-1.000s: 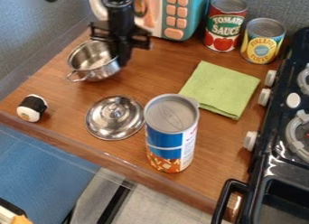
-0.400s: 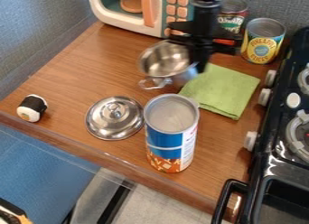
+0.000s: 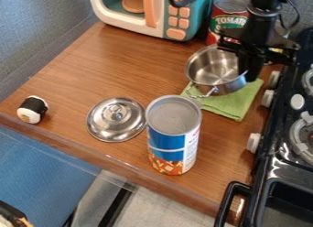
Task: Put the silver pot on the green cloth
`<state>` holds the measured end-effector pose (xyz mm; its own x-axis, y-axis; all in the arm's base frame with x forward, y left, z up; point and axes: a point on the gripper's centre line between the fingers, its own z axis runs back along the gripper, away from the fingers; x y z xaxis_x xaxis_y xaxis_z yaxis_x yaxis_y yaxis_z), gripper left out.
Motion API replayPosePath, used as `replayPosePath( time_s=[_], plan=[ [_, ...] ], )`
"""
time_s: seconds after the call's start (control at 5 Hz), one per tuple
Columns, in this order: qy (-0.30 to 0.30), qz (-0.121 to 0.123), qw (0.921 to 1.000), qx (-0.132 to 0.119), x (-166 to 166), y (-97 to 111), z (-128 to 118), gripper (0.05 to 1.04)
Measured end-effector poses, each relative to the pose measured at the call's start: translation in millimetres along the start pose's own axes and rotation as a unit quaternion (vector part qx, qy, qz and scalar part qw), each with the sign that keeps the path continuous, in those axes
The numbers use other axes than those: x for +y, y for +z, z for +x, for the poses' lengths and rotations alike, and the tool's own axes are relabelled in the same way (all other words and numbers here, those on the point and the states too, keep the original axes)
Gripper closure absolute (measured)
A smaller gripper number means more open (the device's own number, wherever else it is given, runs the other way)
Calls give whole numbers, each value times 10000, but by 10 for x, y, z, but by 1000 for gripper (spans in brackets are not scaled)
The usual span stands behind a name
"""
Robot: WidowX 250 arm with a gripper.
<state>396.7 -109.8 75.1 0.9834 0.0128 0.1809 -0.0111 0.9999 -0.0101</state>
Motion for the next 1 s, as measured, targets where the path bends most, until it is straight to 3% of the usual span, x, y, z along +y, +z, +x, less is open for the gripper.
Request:
replayPosePath(
  time_s=[0.4, 0.6, 0.8, 1.0],
  plan=[
    [-19, 175, 9998, 95, -60, -255, 79, 1009],
    [-48, 202, 9998, 77, -58, -264, 82, 989],
    [-130, 141, 9995, 270, -60, -352, -41, 829],
    [-109, -64, 9998, 139, -77, -96, -14, 560]
  ],
)
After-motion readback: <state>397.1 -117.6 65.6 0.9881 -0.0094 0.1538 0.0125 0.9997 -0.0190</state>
